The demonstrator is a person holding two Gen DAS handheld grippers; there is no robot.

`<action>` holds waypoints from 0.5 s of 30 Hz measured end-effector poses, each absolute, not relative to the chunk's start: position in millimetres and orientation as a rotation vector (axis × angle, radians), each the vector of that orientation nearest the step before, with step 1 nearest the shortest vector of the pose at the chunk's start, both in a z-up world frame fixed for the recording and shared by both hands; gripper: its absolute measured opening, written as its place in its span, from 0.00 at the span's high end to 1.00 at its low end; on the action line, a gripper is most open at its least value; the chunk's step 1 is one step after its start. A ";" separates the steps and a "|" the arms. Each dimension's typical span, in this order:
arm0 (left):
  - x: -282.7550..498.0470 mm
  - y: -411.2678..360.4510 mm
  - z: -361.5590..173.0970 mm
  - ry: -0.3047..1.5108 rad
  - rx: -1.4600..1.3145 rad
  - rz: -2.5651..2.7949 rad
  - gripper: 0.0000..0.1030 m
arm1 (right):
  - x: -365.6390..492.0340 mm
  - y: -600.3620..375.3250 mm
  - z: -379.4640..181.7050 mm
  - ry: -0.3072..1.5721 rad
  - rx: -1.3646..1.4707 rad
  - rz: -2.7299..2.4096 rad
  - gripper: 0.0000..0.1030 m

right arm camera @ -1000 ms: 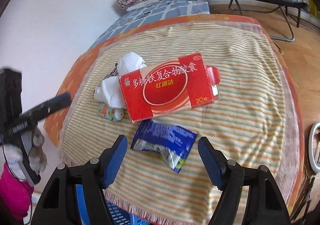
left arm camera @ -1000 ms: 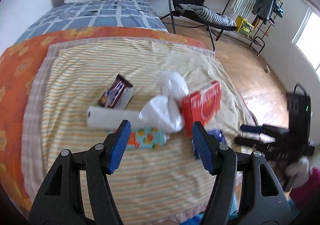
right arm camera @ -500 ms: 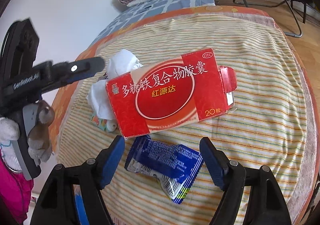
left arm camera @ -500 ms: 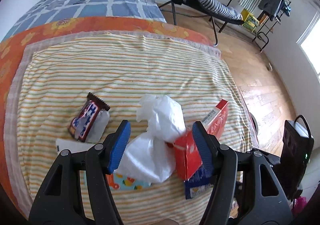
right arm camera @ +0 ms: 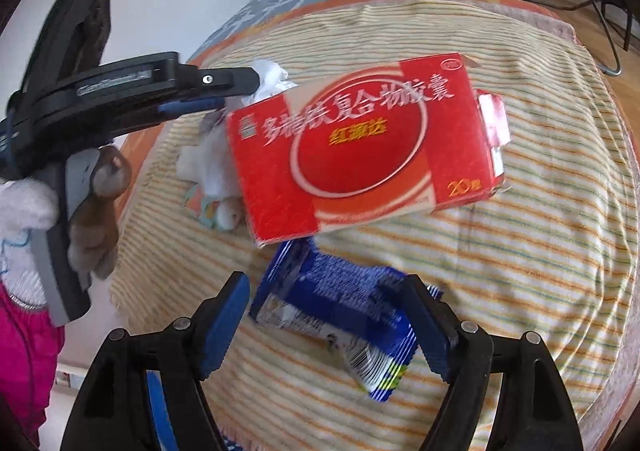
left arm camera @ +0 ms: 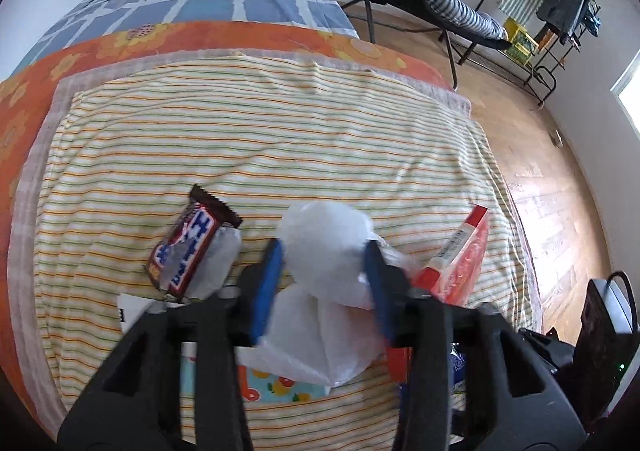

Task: Collect trash
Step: 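Move both tools back over the towel toward the remaining trash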

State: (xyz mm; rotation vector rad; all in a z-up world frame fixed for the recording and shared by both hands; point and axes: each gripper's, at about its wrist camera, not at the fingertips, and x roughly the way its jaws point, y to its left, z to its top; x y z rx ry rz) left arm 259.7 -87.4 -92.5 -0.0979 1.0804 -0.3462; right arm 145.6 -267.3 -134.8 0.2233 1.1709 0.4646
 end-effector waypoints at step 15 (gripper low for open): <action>255.9 -64.3 -93.8 1.063 -0.235 -0.334 0.34 | 128.1 -255.0 -128.0 1.157 0.064 0.456 0.18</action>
